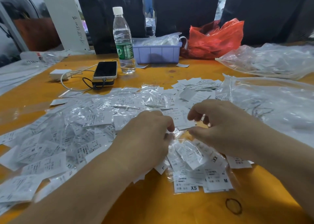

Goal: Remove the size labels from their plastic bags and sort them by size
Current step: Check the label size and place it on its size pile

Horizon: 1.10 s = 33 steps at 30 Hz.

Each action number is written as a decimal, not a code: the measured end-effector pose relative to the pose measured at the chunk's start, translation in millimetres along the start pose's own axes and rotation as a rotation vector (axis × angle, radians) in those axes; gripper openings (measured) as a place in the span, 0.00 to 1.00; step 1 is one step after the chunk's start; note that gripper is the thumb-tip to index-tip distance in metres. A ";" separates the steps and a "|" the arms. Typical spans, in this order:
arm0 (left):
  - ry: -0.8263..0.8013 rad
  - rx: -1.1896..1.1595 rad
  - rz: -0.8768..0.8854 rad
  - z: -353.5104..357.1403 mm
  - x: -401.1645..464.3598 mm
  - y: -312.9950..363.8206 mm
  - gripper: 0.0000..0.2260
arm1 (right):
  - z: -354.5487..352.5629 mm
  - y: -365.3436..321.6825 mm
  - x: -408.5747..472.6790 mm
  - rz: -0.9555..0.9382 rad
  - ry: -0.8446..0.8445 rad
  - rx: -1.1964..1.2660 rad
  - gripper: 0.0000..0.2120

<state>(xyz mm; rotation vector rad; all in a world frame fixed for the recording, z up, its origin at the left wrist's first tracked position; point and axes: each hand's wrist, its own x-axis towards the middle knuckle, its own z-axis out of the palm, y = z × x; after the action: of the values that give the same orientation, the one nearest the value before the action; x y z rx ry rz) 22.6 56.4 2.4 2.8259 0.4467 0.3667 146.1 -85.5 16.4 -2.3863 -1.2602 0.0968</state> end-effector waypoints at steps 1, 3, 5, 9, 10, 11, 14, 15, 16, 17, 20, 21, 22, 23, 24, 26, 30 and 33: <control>0.020 0.009 0.004 0.6 0.7 -0.3 0.07 | 2.7 1.5 2.2 -0.002 0.000 -0.021 0.13; 0.070 0.034 0.019 2.1 3.0 -1.9 0.09 | 7.2 2.7 6.1 0.004 -0.010 -0.050 0.19; 0.125 0.082 0.024 3.4 5.8 -4.1 0.11 | 11.4 3.3 8.7 0.009 -0.027 -0.086 0.18; 0.118 0.160 -0.038 5.6 8.8 -8.5 0.13 | 12.5 6.3 11.5 0.007 0.007 -0.106 0.13; 0.115 0.150 -0.054 5.9 9.0 -9.1 0.13 | 11.7 7.4 12.1 0.005 0.020 -0.095 0.13; 0.120 0.133 -0.066 5.8 9.3 -8.8 0.13 | 10.9 8.3 12.0 0.003 0.032 -0.087 0.13; 0.157 0.065 -0.087 4.2 9.2 -4.3 0.13 | 10.6 9.6 11.2 -0.018 0.056 -0.074 0.09; 0.171 0.056 -0.088 3.8 9.2 -3.0 0.12 | 10.6 9.3 10.7 -0.025 0.063 -0.073 0.09; 0.184 0.053 -0.087 3.6 9.2 -2.2 0.12 | 10.6 8.7 10.3 -0.030 0.070 -0.070 0.08; 0.197 0.050 -0.087 3.2 9.1 -1.8 0.12 | 10.7 8.3 9.9 -0.035 0.079 -0.067 0.09; 0.242 0.047 -0.073 1.3 9.3 -0.7 0.12 | 9.9 7.3 10.2 -0.048 0.103 -0.046 0.09; 0.266 0.046 -0.059 0.5 9.2 0.4 0.12 | 9.6 7.0 10.3 -0.051 0.115 -0.038 0.09; 0.293 0.037 -0.045 -0.5 9.0 2.0 0.11 | 9.1 6.9 10.4 -0.054 0.130 -0.032 0.08; 0.319 0.024 -0.033 -1.6 8.4 3.4 0.10 | 8.8 6.9 10.5 -0.058 0.144 -0.029 0.08; 0.340 0.010 -0.025 -2.6 7.9 4.4 0.09 | 8.6 6.8 10.6 -0.064 0.154 -0.026 0.07; 0.366 -0.003 -0.015 -3.5 6.6 5.4 0.09 | 9.2 7.1 10.4 -0.071 0.152 -0.028 0.07; 0.383 -0.023 -0.015 -4.2 6.2 4.2 0.08 | 11.9 5.0 9.1 -0.076 0.116 -0.026 0.12; 0.391 -0.033 -0.004 -4.8 7.4 -0.2 0.10 | 7.9 3.5 6.4 -0.119 0.187 0.002 0.12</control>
<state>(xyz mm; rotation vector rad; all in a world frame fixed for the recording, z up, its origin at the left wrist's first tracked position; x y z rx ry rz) 27.9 60.0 8.4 2.7187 0.5155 0.9236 150.5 -79.3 8.8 -2.2531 -1.3080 -0.1573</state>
